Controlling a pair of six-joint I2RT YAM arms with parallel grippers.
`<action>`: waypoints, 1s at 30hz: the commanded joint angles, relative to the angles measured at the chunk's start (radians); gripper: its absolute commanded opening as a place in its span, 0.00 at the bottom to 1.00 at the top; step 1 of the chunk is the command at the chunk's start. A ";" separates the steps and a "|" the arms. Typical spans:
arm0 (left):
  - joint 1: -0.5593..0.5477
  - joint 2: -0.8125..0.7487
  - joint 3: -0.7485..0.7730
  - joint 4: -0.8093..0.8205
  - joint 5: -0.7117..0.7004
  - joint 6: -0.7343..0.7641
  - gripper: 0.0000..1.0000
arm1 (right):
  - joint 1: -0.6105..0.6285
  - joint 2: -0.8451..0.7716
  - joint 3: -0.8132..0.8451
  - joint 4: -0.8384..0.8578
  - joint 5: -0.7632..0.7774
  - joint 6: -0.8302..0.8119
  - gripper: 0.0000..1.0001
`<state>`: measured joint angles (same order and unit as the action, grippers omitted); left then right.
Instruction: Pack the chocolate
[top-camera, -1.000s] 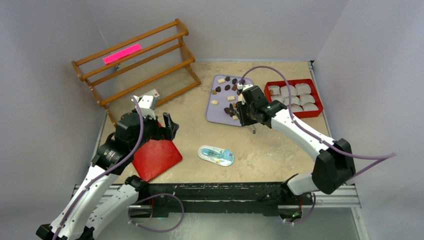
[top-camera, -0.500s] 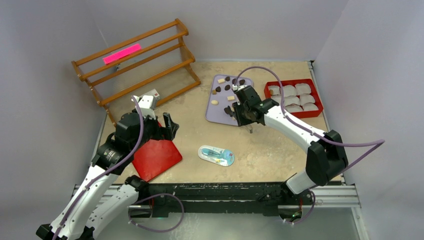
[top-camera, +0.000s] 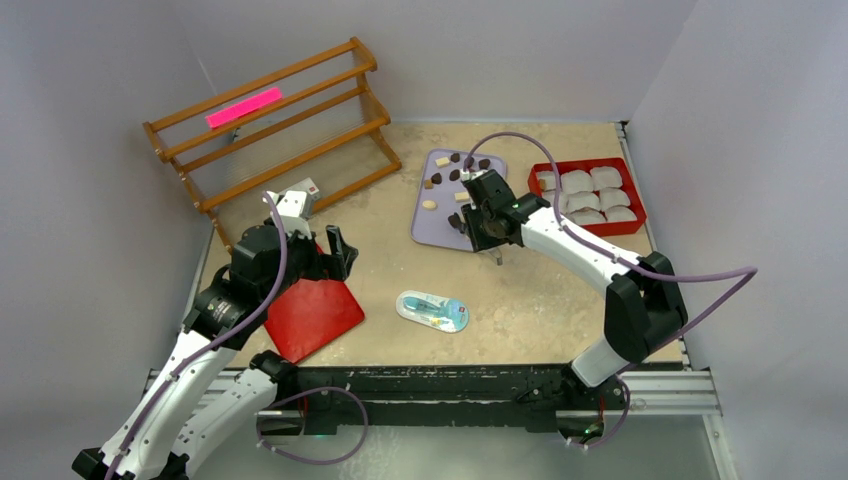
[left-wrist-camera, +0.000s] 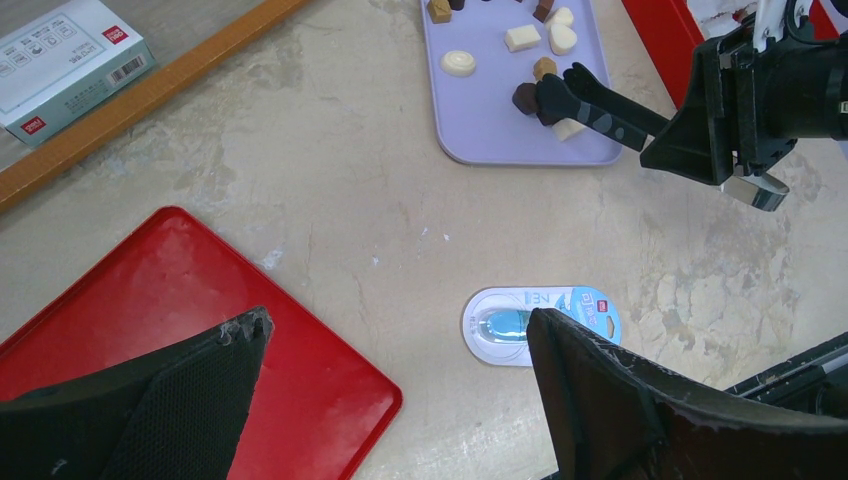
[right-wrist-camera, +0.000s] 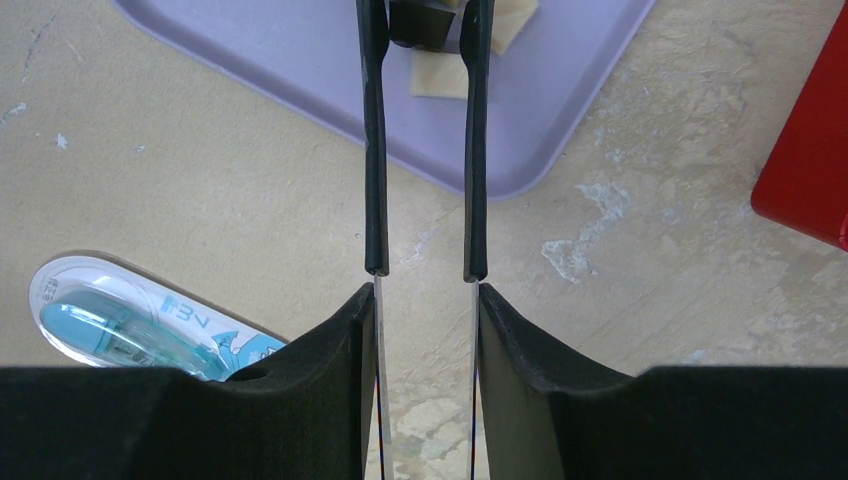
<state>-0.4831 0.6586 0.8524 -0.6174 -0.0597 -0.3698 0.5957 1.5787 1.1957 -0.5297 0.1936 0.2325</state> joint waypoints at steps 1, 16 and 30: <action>0.000 -0.005 -0.003 0.022 -0.003 0.019 1.00 | 0.006 0.008 0.040 -0.014 0.028 0.010 0.39; 0.001 -0.002 -0.002 0.022 -0.003 0.019 1.00 | 0.011 -0.027 0.062 -0.043 0.036 0.009 0.30; 0.001 -0.005 -0.003 0.022 -0.003 0.019 1.00 | 0.009 -0.102 0.095 -0.098 0.055 0.006 0.26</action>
<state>-0.4831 0.6590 0.8524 -0.6174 -0.0597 -0.3698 0.6022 1.5379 1.2324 -0.6010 0.2264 0.2337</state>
